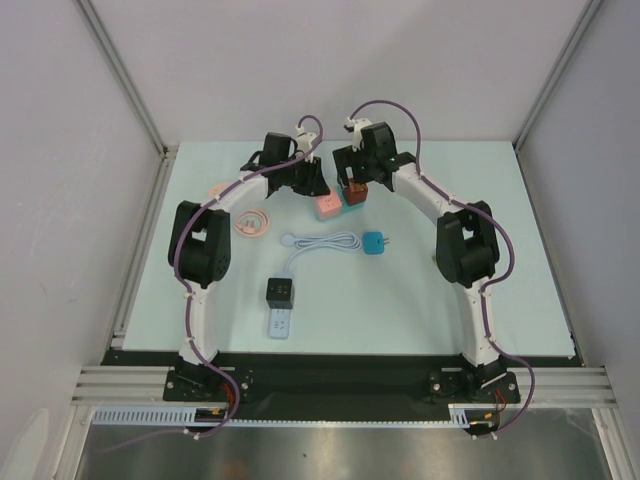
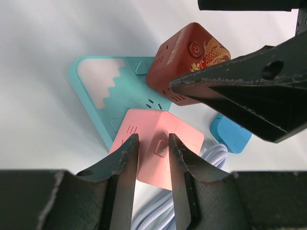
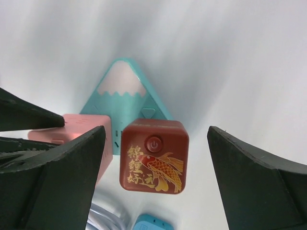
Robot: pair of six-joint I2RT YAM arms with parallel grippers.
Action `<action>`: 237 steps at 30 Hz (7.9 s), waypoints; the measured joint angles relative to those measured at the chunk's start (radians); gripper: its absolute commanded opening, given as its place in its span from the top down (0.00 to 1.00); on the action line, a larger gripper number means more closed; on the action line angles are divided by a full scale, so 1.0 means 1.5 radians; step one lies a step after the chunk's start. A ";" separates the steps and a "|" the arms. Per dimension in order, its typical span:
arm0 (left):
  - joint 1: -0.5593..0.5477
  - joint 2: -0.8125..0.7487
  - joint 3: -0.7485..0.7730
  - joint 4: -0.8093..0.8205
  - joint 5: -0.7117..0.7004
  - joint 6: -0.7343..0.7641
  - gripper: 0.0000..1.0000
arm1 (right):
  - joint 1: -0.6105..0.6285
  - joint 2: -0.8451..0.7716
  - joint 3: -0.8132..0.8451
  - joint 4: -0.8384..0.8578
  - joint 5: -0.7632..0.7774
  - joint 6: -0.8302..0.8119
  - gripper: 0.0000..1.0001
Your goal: Insert the plug
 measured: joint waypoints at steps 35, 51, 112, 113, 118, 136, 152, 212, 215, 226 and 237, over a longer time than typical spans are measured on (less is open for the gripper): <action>-0.002 0.004 0.000 0.006 0.002 -0.001 0.65 | 0.018 -0.093 -0.255 0.233 0.054 0.031 1.00; 0.001 0.005 0.000 0.009 -0.001 -0.002 0.65 | 0.044 -0.077 -0.249 0.243 0.115 0.038 1.00; 0.007 0.043 0.039 0.002 0.044 -0.047 0.55 | 0.047 -0.100 -0.125 -0.025 0.074 0.033 0.78; 0.007 0.043 0.039 0.002 0.045 -0.047 0.55 | 0.047 -0.099 -0.128 -0.022 0.075 0.033 0.78; 0.006 0.043 0.039 0.001 0.046 -0.047 0.55 | 0.046 -0.082 -0.123 -0.019 0.078 0.034 0.82; 0.022 0.045 0.188 -0.099 -0.003 -0.064 0.24 | 0.054 -0.198 -0.138 -0.081 0.072 0.038 0.62; 0.241 -0.072 -0.084 -0.158 -0.262 -0.093 0.40 | 0.075 -0.420 -0.453 -0.012 -0.016 0.126 0.60; 0.000 -0.563 -0.400 -0.066 -0.078 -0.190 0.30 | -0.222 -0.383 -0.613 -0.161 0.071 -0.044 0.19; -0.002 -0.588 -0.409 -0.066 -0.074 -0.190 0.30 | -0.222 -0.364 -0.586 -0.157 0.049 -0.066 0.20; -0.003 -0.608 -0.452 -0.062 -0.064 -0.178 0.26 | -0.221 -0.264 -0.500 -0.163 0.065 -0.094 0.31; -0.004 -0.644 -0.457 -0.064 -0.062 -0.168 0.26 | -0.221 -0.264 -0.498 -0.188 0.063 -0.098 0.32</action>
